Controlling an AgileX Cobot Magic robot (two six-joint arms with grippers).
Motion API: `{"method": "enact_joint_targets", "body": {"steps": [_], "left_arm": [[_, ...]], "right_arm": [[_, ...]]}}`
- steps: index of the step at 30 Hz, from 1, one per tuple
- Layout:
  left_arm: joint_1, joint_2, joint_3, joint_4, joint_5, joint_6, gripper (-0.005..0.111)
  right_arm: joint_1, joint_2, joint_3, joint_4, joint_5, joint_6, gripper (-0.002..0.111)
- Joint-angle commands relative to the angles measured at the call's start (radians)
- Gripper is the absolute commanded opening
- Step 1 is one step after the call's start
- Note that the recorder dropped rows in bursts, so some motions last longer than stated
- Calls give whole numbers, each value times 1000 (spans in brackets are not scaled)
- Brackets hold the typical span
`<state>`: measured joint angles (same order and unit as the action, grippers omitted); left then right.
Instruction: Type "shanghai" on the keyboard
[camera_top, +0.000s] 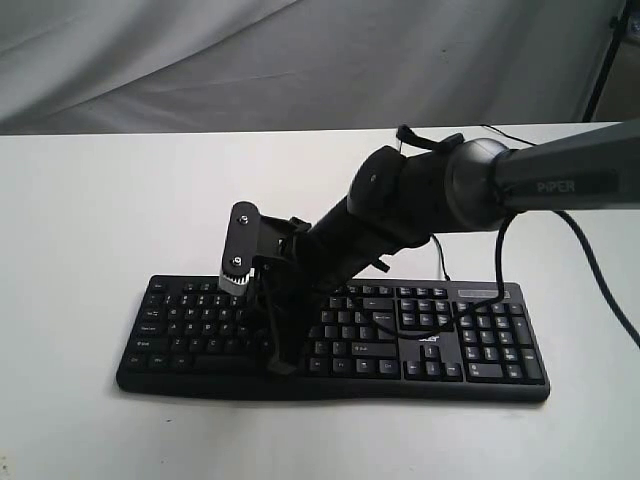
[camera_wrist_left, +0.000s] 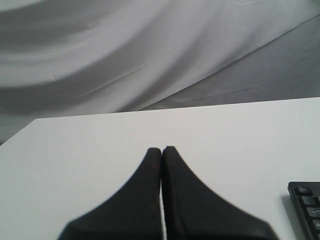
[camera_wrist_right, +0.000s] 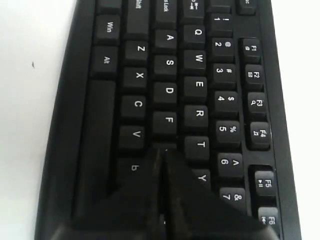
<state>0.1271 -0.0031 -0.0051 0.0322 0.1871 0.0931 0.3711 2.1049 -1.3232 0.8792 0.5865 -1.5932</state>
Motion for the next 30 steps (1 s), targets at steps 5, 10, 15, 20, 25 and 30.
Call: {"method": "enact_joint_targets", "body": {"steps": [5, 10, 15, 20, 25, 30], "left_arm": [[-4, 3, 5, -1, -4, -3, 1], [-4, 3, 5, -1, -4, -3, 1], [-4, 3, 5, -1, -4, -3, 1], [-4, 3, 5, -1, -4, -3, 1], [-4, 3, 5, -1, -4, -3, 1], [-4, 3, 5, -1, -4, -3, 1]], "right_arm": [[-2, 21, -4, 1, -17, -19, 0], [-2, 17, -4, -7, -12, -19, 0], [-2, 19, -4, -9, -12, -19, 0], [-2, 44, -4, -17, -25, -19, 0], [-2, 28, -4, -32, -25, -9, 0], [0, -44, -4, -31, 2, 30, 0]]}}
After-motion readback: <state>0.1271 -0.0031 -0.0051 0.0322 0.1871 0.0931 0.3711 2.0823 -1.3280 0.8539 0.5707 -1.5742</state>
